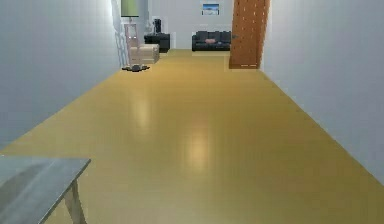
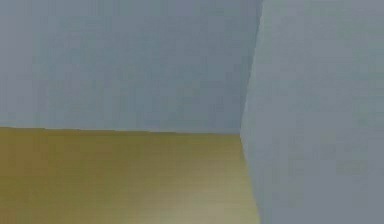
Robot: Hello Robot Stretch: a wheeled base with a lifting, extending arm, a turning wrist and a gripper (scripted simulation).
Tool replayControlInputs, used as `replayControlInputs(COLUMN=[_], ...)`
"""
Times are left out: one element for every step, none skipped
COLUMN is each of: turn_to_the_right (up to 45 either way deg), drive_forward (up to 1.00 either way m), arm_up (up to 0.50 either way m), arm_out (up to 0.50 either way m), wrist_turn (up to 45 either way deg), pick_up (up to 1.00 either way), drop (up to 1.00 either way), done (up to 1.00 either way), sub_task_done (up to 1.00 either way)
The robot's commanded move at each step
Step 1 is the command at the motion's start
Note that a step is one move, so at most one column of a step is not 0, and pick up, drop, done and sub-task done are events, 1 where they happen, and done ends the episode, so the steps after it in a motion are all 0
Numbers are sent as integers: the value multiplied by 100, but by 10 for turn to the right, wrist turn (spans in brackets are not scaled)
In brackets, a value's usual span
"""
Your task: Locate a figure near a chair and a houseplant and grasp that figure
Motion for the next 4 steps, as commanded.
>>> replayControlInputs(turn_to_the_right=[0, 120, 0, -450], drive_forward=[100, 0, 15, 0], arm_up=[0, 0, 0, 0], arm_out=[0, 0, 0, 0], wrist_turn=[0, 0, 0, 0], pick_up=[0, 0, 0, 0], drop=[0, 0, 0, 0], done=[0, 0, 0, 0], sub_task_done=[0, 0, 0, 0])
